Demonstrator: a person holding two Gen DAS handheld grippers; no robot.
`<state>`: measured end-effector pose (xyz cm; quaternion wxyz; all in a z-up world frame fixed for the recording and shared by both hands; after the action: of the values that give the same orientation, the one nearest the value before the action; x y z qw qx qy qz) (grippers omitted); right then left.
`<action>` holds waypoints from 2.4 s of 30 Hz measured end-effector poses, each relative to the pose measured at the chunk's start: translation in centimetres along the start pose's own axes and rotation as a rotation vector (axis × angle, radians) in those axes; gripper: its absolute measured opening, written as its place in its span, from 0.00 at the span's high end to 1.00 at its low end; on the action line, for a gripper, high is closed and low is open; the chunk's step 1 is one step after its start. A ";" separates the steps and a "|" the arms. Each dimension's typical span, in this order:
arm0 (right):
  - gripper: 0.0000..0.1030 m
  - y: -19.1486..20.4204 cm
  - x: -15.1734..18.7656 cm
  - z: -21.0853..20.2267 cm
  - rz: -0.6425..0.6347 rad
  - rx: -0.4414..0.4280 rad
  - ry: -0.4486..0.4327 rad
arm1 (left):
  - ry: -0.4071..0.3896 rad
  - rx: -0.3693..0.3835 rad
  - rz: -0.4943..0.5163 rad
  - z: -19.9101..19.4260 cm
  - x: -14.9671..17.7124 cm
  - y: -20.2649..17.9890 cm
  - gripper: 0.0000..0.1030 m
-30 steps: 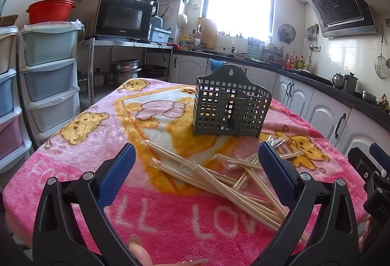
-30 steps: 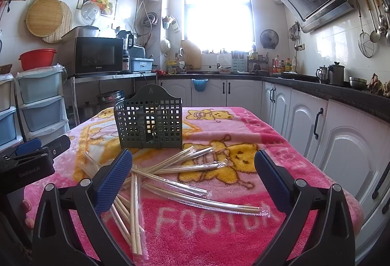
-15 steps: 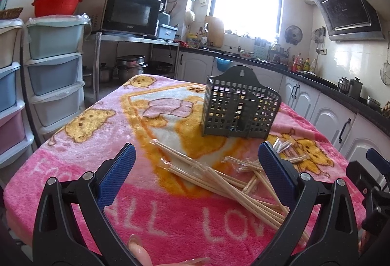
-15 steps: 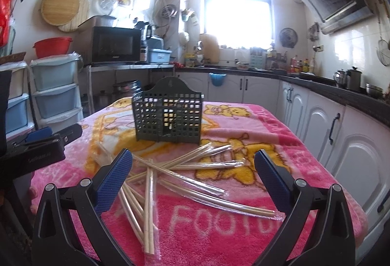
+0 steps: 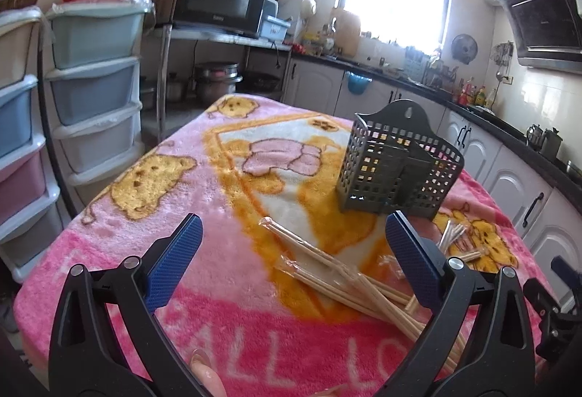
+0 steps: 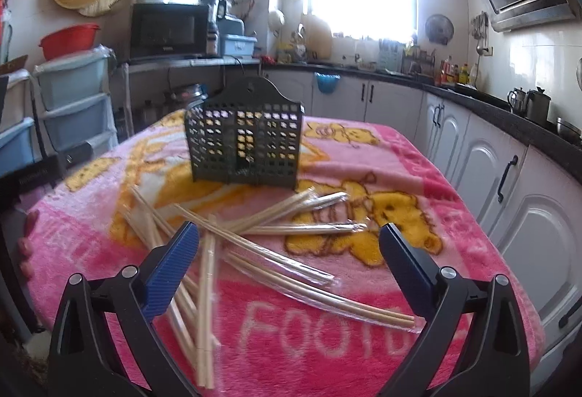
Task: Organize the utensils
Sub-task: 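Close the left tool on a chopstick while the right tool grasps another, then lift the left tool's chopstick into the green basket while the right tool inserts its own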
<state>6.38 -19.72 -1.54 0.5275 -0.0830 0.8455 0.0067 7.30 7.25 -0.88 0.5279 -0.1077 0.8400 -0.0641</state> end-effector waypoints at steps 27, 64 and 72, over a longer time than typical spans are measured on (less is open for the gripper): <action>0.84 -4.8 3.8 7.8 0.168 -0.103 0.421 | 0.370 0.041 -0.100 13.5 -0.5 3.6 0.15; 0.98 -3.7 -11.4 3.3 0.046 -0.197 -0.051 | 0.130 0.259 0.078 7.8 -10.5 -4.4 0.97; 0.98 -2.7 -15.3 2.1 -0.019 -0.219 -0.114 | 0.060 0.355 0.121 5.8 -14.3 -8.5 0.98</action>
<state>15.21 -20.11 11.42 0.5624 -0.1476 0.8076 0.0988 19.52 2.61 10.93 0.5163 0.0401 0.8358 -0.1827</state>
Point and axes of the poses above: each gripper's, at about its wrist camera, not at the fingertips, and z roughly the way its jaws point, y to its left, x to its underside, the point moved 3 cm from there along z, roughly the way its jaws point, and after that the axes turned 3 degrees about x, right-handed, at the moved point
